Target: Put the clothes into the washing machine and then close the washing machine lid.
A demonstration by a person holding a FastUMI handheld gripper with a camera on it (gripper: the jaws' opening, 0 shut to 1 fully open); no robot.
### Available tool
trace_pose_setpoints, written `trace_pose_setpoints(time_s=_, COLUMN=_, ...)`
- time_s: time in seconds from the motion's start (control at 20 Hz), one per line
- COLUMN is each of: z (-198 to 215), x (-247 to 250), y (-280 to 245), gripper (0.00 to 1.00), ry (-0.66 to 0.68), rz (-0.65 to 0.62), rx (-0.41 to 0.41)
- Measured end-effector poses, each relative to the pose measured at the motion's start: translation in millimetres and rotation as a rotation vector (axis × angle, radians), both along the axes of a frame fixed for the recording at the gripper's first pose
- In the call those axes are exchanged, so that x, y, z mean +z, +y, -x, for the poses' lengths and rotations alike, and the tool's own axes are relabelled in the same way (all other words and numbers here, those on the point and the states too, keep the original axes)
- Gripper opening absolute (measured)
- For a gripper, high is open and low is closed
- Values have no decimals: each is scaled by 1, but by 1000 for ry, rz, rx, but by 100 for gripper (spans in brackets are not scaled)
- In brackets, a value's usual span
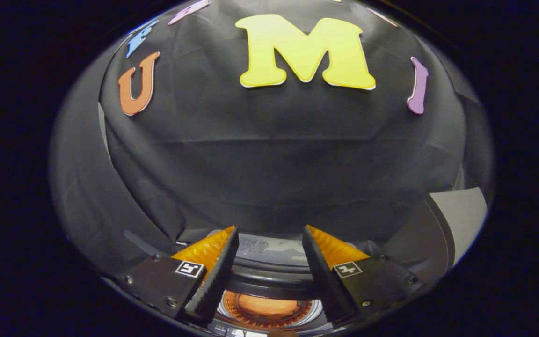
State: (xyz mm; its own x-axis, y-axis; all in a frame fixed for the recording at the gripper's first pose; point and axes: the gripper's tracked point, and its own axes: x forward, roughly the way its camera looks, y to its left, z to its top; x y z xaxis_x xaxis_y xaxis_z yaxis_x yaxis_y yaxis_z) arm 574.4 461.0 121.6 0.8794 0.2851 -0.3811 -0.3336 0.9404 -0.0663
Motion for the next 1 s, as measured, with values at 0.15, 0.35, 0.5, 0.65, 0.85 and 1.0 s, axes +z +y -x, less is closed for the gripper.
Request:
trace_pose_setpoints(time_s=0.15, z=19, x=-16, y=-5, gripper=86, ry=-10, rz=-1, rx=0)
trace_pose_setpoints(time_s=0.35, z=59, x=-61, y=-17, gripper=86, ry=20, rz=-11, rx=-4)
trace_pose_setpoints(time_s=0.5, z=87, x=-114, y=-28, gripper=86, ry=70, rz=5, rx=17)
trace_pose_setpoints(time_s=0.65, z=94, x=-143, y=-34, gripper=86, ry=50, rz=89, rx=63)
trace_pose_setpoints(time_s=0.85, z=101, x=-138, y=-30, gripper=86, ry=42, rz=108, rx=84)
trace_pose_setpoints(time_s=1.0, z=101, x=-123, y=-31, gripper=86, ry=18, rz=88, rx=82)
